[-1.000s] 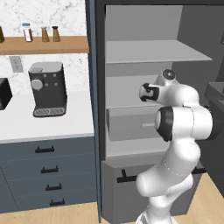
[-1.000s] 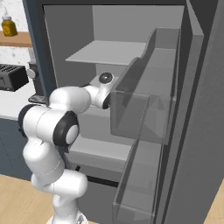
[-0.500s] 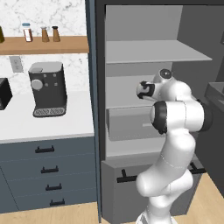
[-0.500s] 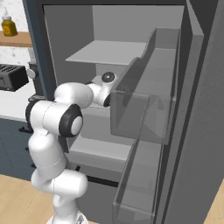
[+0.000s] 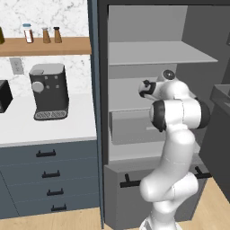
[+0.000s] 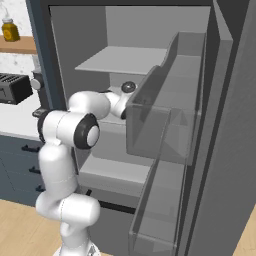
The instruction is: Place one avocado and one steak in each tupperware on the nearby counter, to pack two identical lunches.
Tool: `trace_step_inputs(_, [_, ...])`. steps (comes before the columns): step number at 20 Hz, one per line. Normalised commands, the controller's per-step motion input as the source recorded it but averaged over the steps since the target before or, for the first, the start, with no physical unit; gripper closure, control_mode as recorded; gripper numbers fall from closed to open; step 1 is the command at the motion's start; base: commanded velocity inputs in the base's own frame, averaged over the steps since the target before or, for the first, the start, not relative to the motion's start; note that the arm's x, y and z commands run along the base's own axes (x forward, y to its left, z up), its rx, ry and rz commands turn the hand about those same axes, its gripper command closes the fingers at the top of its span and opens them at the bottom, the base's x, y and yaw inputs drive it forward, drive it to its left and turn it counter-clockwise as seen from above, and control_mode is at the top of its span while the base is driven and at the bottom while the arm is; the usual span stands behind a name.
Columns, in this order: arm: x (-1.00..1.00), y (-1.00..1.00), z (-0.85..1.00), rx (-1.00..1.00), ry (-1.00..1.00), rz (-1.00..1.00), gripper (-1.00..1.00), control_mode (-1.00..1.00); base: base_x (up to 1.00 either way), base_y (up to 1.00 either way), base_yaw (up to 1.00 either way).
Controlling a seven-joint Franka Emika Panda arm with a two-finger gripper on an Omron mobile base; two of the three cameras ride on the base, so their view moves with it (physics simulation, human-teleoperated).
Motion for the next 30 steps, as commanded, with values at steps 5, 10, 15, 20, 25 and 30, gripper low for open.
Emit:
trace_step_inputs(5, [0.34, -0.03, -0.03, 0.00, 0.00, 0.00, -1.00, -1.00, 0.00, 0.00, 0.00])
trace_step_inputs(10, [0.34, -0.06, -0.08, 0.00, 0.00, 0.00, -1.00, -1.00, 0.00, 0.00, 0.00])
trace_step_inputs(15, [0.35, -0.10, -0.21, 0.00, 0.00, 0.00, -1.00, -1.00, 0.00, 0.00, 0.00])
trace_step_inputs(20, [0.41, -0.11, -0.31, 0.00, 0.00, 0.00, -1.00, -1.00, 0.00, 0.00, 0.00])
trace_step_inputs(25, [0.47, -0.01, -0.50, 0.00, 0.00, 0.00, 1.00, -1.00, 0.00, 0.00, 0.00])
trace_step_inputs(30, [0.07, 0.06, -0.86, -0.01, 0.01, 0.02, 1.00, -1.00, 0.00, 0.00, 0.00])
